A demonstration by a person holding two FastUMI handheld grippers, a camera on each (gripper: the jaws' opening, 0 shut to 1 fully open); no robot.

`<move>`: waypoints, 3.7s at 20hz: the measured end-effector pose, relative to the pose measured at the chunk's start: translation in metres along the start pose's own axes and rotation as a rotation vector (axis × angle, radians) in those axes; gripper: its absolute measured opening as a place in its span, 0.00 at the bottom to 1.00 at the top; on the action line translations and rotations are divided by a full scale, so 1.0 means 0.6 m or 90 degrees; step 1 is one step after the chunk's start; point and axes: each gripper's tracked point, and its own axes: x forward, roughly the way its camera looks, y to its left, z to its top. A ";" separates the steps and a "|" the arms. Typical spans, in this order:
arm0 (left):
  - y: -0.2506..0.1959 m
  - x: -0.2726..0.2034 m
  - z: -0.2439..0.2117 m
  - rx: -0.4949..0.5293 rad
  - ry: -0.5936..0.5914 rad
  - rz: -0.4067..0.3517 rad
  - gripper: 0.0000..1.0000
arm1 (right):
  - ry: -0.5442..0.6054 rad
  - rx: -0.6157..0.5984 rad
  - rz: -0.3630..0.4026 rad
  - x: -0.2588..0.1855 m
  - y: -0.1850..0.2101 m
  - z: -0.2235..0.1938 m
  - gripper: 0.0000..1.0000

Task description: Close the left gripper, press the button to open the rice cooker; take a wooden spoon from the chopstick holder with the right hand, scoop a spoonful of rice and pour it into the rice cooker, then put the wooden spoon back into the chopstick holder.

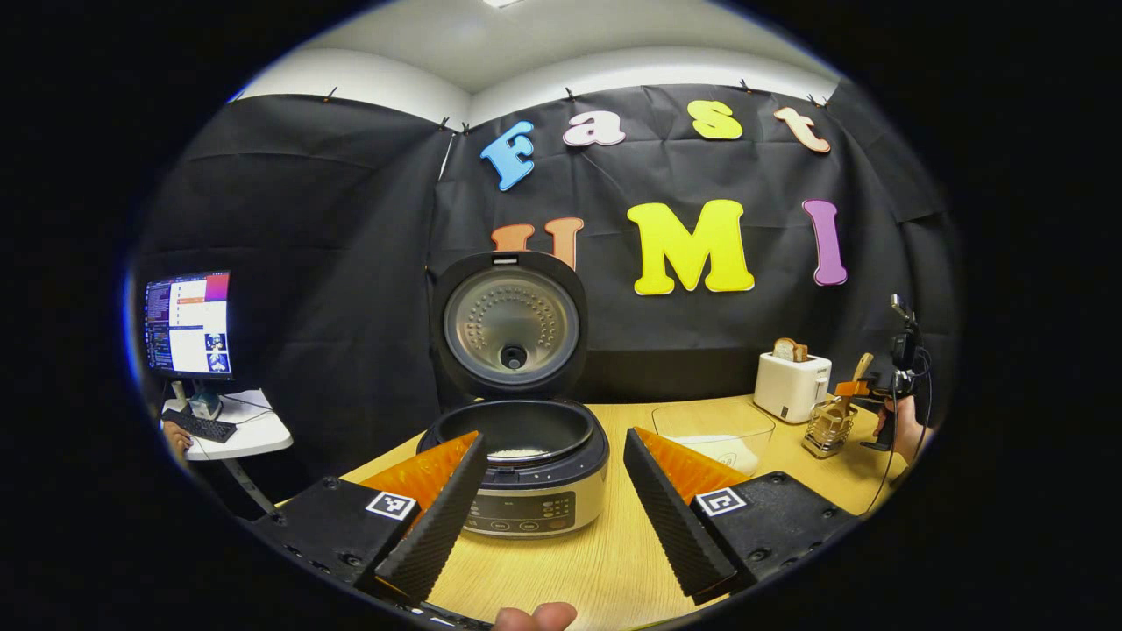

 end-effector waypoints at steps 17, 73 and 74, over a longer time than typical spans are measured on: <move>0.025 0.017 -0.022 -0.027 -0.019 -0.008 1.00 | -0.123 -0.085 -0.018 -0.100 0.100 0.149 0.00; 0.166 -0.026 0.025 0.010 -0.051 0.040 0.99 | 0.133 0.072 0.063 0.064 0.554 -0.157 0.00; 0.164 -0.027 0.024 0.011 -0.050 0.039 0.99 | 0.131 0.092 0.068 0.064 0.547 -0.151 0.00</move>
